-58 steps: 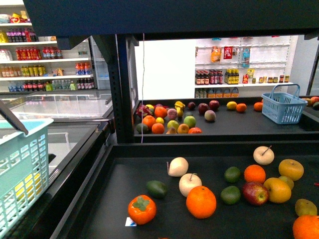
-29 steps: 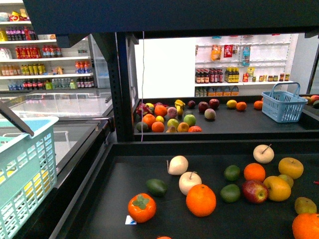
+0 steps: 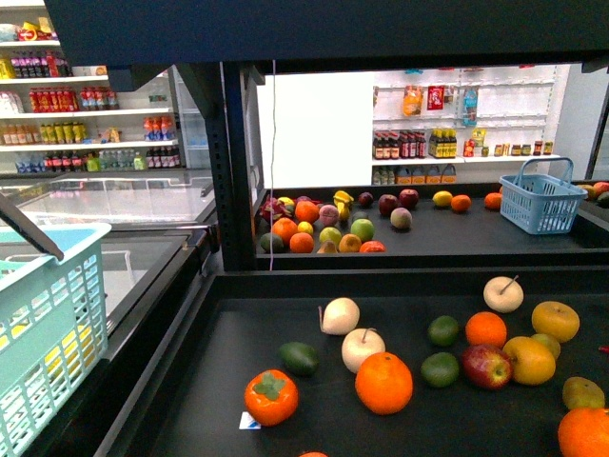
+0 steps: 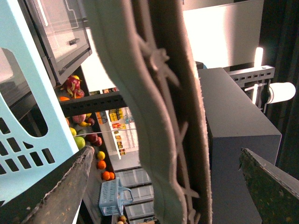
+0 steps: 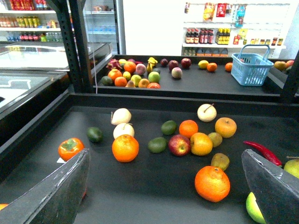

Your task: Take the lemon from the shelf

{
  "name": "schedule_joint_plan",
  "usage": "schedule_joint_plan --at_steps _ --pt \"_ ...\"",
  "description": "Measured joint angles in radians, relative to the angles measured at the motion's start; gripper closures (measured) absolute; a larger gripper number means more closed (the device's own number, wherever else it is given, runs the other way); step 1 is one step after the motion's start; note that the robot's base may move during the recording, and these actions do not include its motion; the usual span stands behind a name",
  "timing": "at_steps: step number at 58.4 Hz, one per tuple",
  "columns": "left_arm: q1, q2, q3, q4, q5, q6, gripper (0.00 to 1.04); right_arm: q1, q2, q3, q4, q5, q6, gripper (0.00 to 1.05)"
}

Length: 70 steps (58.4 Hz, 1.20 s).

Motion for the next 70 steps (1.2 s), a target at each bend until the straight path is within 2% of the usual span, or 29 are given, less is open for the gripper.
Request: schedule_joint_plan --at_steps 11,26,52,61,70 --pt "0.006 -0.055 -0.001 -0.142 -0.016 0.034 0.08 0.0 0.0 0.0 0.0 0.0 0.0 0.07" --pt "0.011 -0.146 -0.005 -0.246 -0.015 0.067 0.08 0.0 0.0 0.0 0.0 0.0 0.0 0.07" --pt "0.024 -0.402 -0.016 -0.76 -0.063 0.275 0.08 0.0 0.0 0.0 0.0 0.0 0.0 0.07" --pt "0.025 -0.511 -0.013 -1.002 -0.124 0.436 0.08 0.0 0.0 0.0 0.0 0.0 0.0 0.07" --pt "-0.011 -0.655 -0.012 -1.226 -0.223 0.729 0.08 0.0 0.0 0.0 0.0 0.0 0.0 0.07"
